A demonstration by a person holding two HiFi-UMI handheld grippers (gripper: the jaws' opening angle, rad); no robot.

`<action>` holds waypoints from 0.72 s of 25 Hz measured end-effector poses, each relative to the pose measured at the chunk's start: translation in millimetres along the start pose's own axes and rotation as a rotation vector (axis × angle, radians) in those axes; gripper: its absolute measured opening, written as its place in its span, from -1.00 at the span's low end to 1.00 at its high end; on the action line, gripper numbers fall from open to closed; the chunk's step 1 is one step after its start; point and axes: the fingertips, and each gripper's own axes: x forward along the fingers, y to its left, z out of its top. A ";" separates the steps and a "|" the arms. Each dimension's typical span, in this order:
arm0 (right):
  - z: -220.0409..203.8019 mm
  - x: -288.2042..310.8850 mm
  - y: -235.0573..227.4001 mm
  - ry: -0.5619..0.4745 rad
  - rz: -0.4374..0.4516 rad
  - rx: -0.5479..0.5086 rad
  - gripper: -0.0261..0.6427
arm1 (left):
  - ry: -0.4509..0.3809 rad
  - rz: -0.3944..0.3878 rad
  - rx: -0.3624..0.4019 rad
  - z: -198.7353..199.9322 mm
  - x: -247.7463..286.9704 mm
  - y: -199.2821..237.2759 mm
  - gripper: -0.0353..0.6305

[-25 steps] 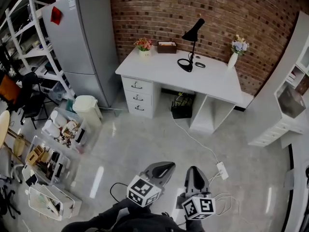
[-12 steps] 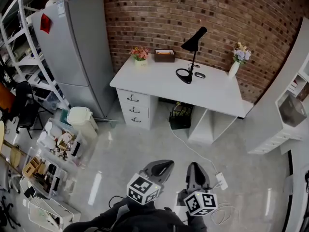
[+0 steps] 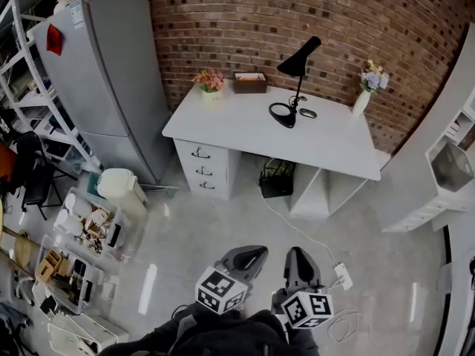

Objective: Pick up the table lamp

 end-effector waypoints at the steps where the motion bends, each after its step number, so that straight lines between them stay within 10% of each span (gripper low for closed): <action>1: -1.0 0.3 0.5 0.008 -0.001 0.000 -0.89 | 0.006 0.001 -0.006 -1.3 0.5 1.4 -0.87; 18: -8.6 52.3 -22.6 0.060 0.034 0.017 -0.89 | 0.028 0.069 -0.041 -1.4 32.5 45.0 -0.87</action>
